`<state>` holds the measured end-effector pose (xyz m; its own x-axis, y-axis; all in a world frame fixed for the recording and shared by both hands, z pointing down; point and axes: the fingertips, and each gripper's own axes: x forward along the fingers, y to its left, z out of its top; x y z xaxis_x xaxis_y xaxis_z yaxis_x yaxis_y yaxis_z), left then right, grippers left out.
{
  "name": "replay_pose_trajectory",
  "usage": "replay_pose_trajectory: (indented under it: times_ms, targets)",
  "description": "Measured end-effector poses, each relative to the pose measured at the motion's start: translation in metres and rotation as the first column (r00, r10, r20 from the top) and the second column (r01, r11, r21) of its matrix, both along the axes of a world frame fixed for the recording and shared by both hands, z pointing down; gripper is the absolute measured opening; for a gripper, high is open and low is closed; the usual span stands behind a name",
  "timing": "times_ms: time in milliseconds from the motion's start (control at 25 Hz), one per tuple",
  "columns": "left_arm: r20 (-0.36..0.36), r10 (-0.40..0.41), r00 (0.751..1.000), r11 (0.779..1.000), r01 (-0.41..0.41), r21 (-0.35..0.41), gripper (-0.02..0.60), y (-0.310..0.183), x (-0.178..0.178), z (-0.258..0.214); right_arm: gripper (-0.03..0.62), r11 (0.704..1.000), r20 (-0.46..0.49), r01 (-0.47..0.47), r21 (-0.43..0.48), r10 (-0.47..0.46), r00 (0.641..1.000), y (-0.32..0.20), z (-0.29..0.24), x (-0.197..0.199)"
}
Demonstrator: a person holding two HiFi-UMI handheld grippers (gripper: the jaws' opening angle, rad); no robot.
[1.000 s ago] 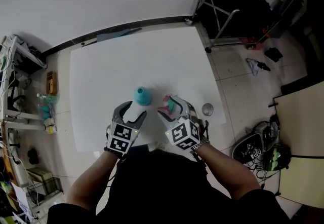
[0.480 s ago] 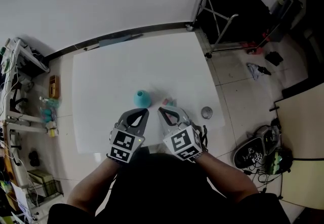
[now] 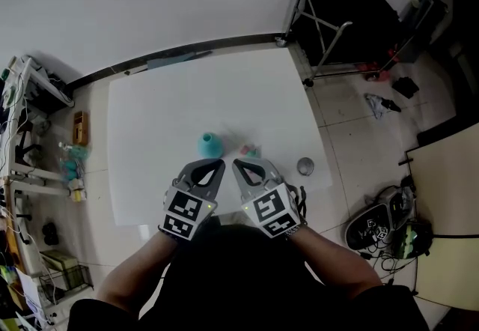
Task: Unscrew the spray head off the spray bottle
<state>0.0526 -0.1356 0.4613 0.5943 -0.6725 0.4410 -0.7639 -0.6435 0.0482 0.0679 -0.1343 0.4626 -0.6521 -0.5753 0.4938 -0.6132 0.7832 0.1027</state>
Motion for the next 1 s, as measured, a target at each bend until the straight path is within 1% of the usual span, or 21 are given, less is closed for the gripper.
replay_pose_trajectory:
  times_ms: [760, 1000]
  targets:
    - [0.000, 0.001, 1.000, 1.000, -0.001, -0.014, 0.017, -0.0045, 0.0006, 0.0006, -0.008, 1.000, 0.013, -0.014, -0.016, 0.014, 1.000, -0.0035, 0.0012, -0.0010]
    - [0.001, 0.002, 1.000, 1.000, -0.002, -0.015, 0.017, -0.0045, 0.0014, 0.0019, -0.008, 1.000, 0.000, -0.022, -0.015, 0.022, 1.000, -0.0044, 0.0041, 0.0019]
